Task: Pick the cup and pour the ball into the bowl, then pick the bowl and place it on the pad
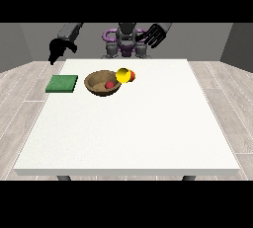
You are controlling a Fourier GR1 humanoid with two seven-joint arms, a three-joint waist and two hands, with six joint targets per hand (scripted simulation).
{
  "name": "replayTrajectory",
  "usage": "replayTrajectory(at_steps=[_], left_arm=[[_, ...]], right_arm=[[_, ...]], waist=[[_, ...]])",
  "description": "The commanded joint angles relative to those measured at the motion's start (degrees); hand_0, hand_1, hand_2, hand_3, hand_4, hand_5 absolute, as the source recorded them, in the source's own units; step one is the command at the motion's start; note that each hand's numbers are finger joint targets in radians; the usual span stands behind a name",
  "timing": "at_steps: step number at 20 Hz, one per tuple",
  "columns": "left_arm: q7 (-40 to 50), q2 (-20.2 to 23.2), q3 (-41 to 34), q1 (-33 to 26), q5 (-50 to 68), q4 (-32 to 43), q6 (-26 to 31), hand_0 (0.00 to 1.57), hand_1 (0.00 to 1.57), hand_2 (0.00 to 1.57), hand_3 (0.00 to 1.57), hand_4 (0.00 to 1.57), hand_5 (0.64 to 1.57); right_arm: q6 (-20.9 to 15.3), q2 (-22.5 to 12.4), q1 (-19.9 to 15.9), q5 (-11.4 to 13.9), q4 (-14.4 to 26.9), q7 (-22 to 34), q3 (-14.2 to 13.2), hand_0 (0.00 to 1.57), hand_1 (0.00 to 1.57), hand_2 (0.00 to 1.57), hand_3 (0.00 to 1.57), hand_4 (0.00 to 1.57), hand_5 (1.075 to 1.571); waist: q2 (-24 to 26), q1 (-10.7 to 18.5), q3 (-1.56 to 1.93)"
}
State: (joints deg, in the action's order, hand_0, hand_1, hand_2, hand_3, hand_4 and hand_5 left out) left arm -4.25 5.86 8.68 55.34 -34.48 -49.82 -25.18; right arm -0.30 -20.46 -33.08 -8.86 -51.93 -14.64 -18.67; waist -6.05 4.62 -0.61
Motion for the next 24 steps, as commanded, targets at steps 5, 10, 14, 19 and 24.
replayTrajectory(at_steps=[5,10,14,19,24], left_arm=[[-4.3,-4.0,-19.1,0.6,34.7,-8.9,20.6,0.0,0.0,0.0,0.0,0.49,1.552],[0.8,7.5,-27.6,1.7,47.9,-6.5,39.9,0.0,0.0,0.0,0.0,0.36,1.545],[5.7,17.4,-34.1,1.0,53.8,-1.3,47.0,0.0,0.0,0.0,0.0,0.29,1.548],[8.6,23.1,-36.9,0.9,57.6,0.8,49.8,0.0,0.0,0.0,0.0,0.25,1.552],[10.1,25.4,-37.1,2.1,60.1,-0.6,49.2,0.0,0.0,0.0,0.0,0.18,1.562]], right_arm=[[-0.8,3.9,0.8,-1.5,-0.7,0.2,0.1,0.0,0.0,0.4,0.43,0.67,1.571],[-2.0,6.7,3.0,-2.2,-1.9,-1.3,0.0,0.0,0.0,0.35,0.17,0.4,1.571],[-1.1,9.9,5.6,-1.5,-4.1,-1.1,3.1,0.0,0.0,0.0,0.0,0.0,1.57],[-3.6,13.5,6.5,0.6,-3.1,-3.8,5.7,0.0,0.0,0.0,0.0,0.0,1.57],[-0.9,10.5,3.2,-1.1,2.1,-6.0,3.5,0.0,0.0,0.0,0.0,0.0,1.571]], waist=[[-2.1,3.8,-0.07],[-2.7,5.1,0.43],[-2.0,1.8,0.53],[-2.1,-0.1,0.6],[-4.3,-1.5,0.63]])
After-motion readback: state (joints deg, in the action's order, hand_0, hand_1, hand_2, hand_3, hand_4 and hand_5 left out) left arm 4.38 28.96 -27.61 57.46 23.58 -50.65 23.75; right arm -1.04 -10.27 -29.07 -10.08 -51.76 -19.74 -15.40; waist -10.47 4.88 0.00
